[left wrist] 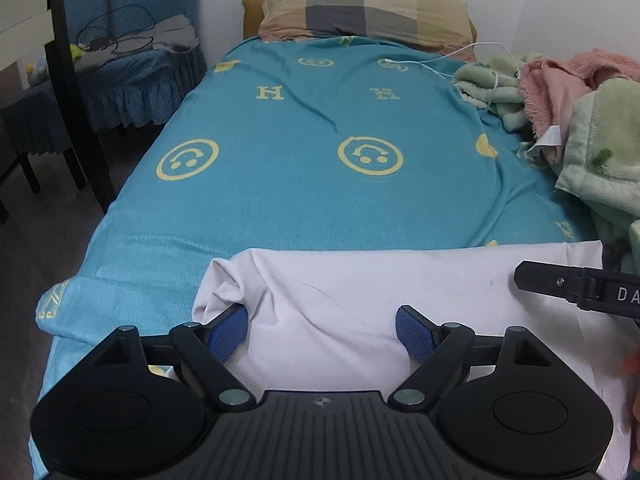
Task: Fold clothes
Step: 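Grasp the folded T-shirt bundle with both grippers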
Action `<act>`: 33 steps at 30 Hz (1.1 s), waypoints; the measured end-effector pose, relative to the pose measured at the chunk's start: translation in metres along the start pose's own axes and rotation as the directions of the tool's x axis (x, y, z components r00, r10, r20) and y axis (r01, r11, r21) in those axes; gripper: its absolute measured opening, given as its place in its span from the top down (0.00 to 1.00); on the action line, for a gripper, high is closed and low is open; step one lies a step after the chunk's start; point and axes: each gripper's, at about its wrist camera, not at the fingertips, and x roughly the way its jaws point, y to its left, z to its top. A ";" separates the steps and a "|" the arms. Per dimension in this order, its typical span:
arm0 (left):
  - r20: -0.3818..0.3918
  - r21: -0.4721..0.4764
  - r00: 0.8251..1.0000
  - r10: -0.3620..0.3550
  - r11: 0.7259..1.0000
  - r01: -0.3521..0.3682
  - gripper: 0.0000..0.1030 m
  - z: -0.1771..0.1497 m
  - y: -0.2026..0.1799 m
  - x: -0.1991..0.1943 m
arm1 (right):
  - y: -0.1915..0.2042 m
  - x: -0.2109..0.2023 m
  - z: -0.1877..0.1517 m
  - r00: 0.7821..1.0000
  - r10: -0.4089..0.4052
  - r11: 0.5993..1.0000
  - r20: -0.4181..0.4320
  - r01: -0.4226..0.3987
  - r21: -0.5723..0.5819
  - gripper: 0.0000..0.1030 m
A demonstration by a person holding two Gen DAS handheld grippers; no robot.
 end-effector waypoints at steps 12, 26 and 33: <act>0.053 0.013 0.998 -0.018 1.000 0.017 0.20 -0.017 -0.001 -0.071 | 0.009 -0.074 -0.017 0.999 0.021 0.999 0.039 -0.022 0.031 0.27; -0.123 -0.373 0.965 -0.230 0.912 0.170 0.20 -0.089 0.017 -0.106 | -0.003 -0.127 -0.074 0.990 0.125 0.950 -0.068 -0.100 0.297 0.27; -0.128 -0.543 0.954 -0.272 0.824 0.161 0.19 -0.093 0.044 -0.085 | -0.007 -0.118 -0.078 0.978 0.189 0.904 -0.086 -0.139 0.405 0.26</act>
